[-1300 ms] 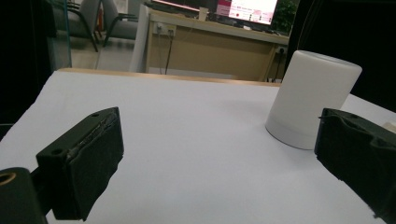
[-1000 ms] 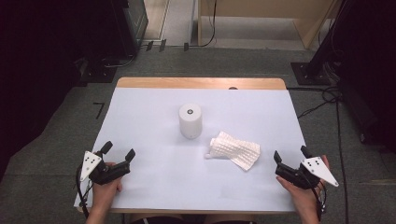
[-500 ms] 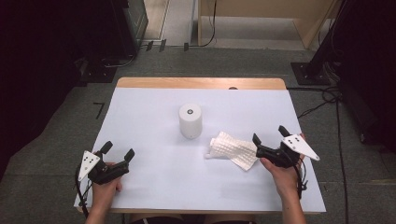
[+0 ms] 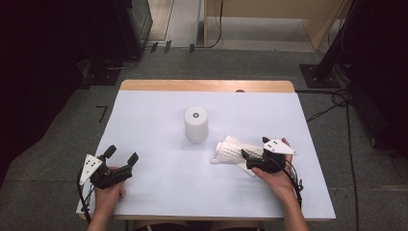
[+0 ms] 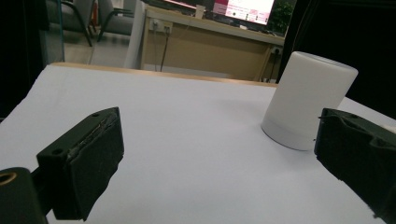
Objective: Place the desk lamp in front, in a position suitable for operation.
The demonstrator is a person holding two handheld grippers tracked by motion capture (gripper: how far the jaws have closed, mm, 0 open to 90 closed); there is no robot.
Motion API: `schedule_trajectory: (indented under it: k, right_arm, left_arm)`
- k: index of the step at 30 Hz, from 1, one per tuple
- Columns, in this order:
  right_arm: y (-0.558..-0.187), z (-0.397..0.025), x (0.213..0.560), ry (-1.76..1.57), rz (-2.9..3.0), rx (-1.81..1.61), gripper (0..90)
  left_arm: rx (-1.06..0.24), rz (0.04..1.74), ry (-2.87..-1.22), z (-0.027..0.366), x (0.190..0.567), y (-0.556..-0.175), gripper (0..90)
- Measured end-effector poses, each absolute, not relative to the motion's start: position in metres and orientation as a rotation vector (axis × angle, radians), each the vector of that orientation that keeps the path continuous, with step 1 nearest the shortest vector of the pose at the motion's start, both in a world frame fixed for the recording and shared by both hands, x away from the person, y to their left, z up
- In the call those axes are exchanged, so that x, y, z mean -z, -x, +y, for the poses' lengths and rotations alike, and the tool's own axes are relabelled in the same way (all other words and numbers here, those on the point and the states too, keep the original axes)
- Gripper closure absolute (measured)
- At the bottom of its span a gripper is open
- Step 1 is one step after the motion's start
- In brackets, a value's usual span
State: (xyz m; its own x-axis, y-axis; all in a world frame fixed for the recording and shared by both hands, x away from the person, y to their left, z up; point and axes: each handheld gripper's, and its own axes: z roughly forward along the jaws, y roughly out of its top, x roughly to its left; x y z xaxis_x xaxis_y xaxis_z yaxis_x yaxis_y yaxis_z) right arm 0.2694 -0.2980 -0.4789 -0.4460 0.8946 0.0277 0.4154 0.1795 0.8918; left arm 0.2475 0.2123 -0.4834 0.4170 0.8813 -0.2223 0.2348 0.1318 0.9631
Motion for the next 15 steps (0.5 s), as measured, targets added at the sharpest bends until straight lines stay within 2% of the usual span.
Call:
schedule_trajectory:
  k: [5, 8, 13, 15]
  right_arm:
    - [-0.274, -0.292, 0.490, -1.237, 2.008, -1.163, 6.6]
    - [-0.274, -0.289, 0.490, -1.234, 2.012, -1.128, 12.1]
    - [-0.273, -0.292, 0.491, -1.246, 2.076, -1.116, 13.1]
    - [-0.273, -0.296, 0.492, -1.241, 2.130, -1.111, 16.1]
  left_arm:
    - [-0.601, 1.097, -1.366, 0.215, 0.478, -0.248, 1.8]
    - [-0.584, 1.110, -1.337, 0.214, 0.474, -0.249, 1.8]
    - [-0.601, 1.111, -1.420, 0.205, 0.460, -0.246, 1.8]
    - [-0.594, 1.122, -1.454, 0.199, 0.454, -0.246, 1.8]
